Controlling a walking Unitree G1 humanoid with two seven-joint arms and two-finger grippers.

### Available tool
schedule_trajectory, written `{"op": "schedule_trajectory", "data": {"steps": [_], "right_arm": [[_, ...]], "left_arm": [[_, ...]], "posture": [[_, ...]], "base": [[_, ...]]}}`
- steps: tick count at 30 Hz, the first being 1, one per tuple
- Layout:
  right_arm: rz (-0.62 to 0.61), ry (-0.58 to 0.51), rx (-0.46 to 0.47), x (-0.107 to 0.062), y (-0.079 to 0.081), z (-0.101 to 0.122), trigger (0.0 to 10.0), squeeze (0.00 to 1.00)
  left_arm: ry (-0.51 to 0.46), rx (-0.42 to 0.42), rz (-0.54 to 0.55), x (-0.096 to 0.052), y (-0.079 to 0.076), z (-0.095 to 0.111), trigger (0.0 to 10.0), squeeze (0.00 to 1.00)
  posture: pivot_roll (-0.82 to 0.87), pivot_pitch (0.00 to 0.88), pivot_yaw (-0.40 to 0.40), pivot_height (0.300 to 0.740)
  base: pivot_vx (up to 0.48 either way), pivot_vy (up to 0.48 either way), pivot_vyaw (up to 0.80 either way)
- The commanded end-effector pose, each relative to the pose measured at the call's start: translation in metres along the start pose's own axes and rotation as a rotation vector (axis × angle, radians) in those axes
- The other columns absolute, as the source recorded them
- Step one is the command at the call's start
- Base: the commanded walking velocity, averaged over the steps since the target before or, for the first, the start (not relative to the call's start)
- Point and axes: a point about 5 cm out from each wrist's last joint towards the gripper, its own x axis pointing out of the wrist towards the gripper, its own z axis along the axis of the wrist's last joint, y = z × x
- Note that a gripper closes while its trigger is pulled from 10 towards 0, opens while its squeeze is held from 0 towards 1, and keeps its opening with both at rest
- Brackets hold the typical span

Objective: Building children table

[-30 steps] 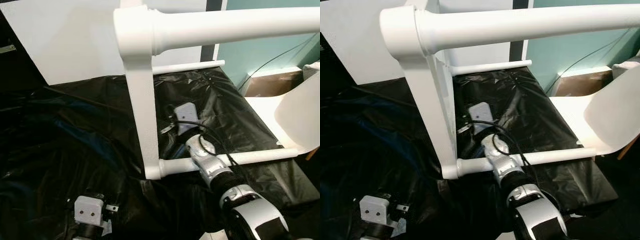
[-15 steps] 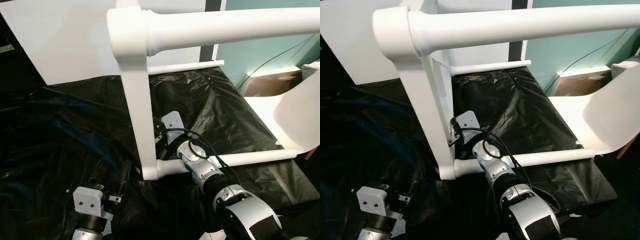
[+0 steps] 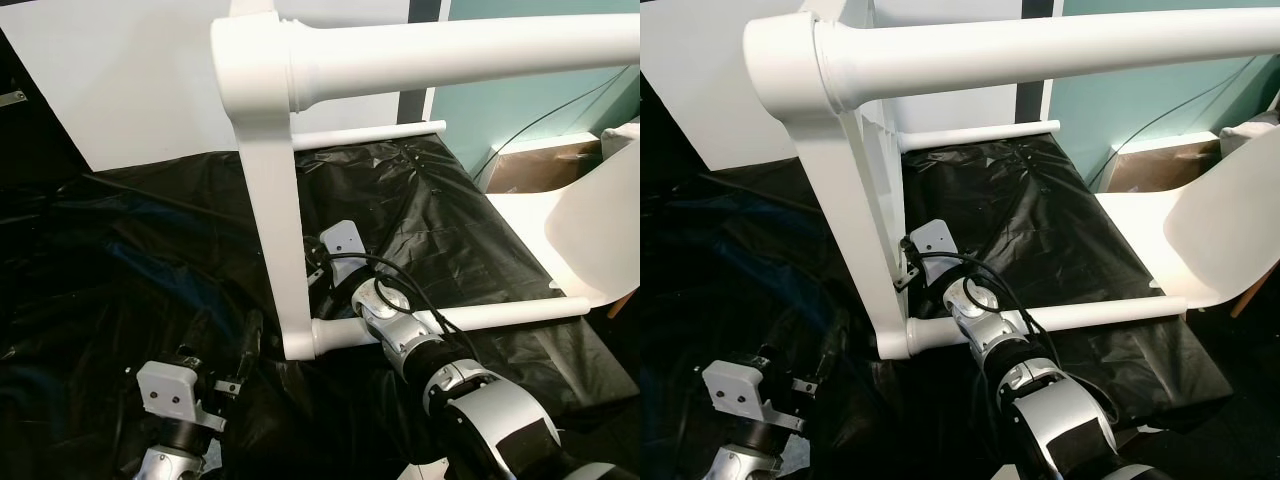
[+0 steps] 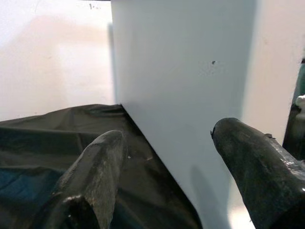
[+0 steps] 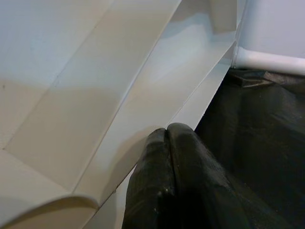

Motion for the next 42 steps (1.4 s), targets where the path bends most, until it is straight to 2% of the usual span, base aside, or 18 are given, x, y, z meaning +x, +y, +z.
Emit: {"op": "schedule_trajectory", "data": {"steps": [1,3,7,10,16,17,18,20,31,37,38,41,42], "right_arm": [[0.028,0.003,0.014,0.004,0.009,0.002,4.4,0.00],[0.033,0.016,0.017,0.007,0.011,0.003,4.2,0.00],[0.034,0.021,0.017,0.009,0.012,0.005,3.9,0.00],[0.036,0.026,0.019,0.013,0.013,0.008,3.2,0.00],[0.058,0.021,0.031,0.013,0.015,0.009,3.1,0.00],[0.076,0.021,0.039,0.013,0.017,0.008,3.9,0.00],[0.076,0.021,0.039,0.013,0.017,0.008,3.9,0.00],[0.130,0.029,0.064,0.009,0.023,0.003,4.7,0.00],[0.249,0.031,0.067,0.006,0.034,0.000,5.3,0.00],[0.262,0.029,0.066,0.006,0.035,0.000,5.6,0.00],[0.299,0.015,0.069,0.005,0.041,0.001,6.7,0.00],[0.332,0.002,0.070,0.004,0.046,0.002,7.1,0.00],[0.375,-0.014,0.076,0.001,0.055,0.001,7.3,0.00]], "left_arm": [[0.002,-0.006,-0.118,0.000,-0.006,0.002,10.0,0.00],[-0.021,-0.027,-0.144,0.003,-0.007,0.011,10.0,0.00],[-0.031,-0.033,-0.157,0.006,-0.008,0.014,10.0,0.00],[-0.050,-0.051,-0.186,0.010,-0.010,0.021,10.0,0.00],[-0.042,-0.056,-0.209,0.013,-0.012,0.021,10.0,0.00],[-0.035,-0.055,-0.208,0.013,-0.013,0.020,10.0,0.00],[-0.035,-0.055,-0.208,0.013,-0.013,0.020,10.0,0.00],[-0.019,-0.059,-0.204,0.015,-0.015,0.017,10.0,0.00],[-0.007,-0.080,-0.215,0.018,-0.019,0.015,10.0,0.00],[-0.005,-0.080,-0.216,0.018,-0.019,0.015,10.0,0.00],[0.005,-0.074,-0.212,0.018,-0.018,0.013,10.0,0.00],[0.020,-0.060,-0.199,0.019,-0.017,0.010,10.0,0.00],[0.040,-0.035,-0.176,0.024,-0.015,0.006,10.0,0.00]], "posture": [[0.07,0.000,0.054,0.740],[0.07,0.000,0.054,0.740],[0.07,0.000,0.054,0.740],[0.07,0.000,0.054,0.740],[0.07,0.000,0.054,0.740],[0.07,0.000,0.054,0.740],[0.07,0.000,0.054,0.740],[0.06,0.000,0.055,0.740],[0.04,0.000,0.054,0.740],[0.04,0.000,0.054,0.740],[0.04,0.000,0.053,0.740],[0.04,0.000,0.052,0.740],[0.04,0.000,0.053,0.740]], "base": [[0.000,0.000,0.00],[0.000,0.000,0.00],[0.000,0.000,0.00],[0.000,0.000,0.00],[0.000,0.000,0.00],[0.000,0.000,0.00],[0.000,0.000,0.00],[0.000,0.000,0.00],[0.000,0.000,0.00],[0.000,0.000,0.00],[0.000,0.000,0.00],[0.000,0.000,0.00],[0.000,0.000,0.00]]}}
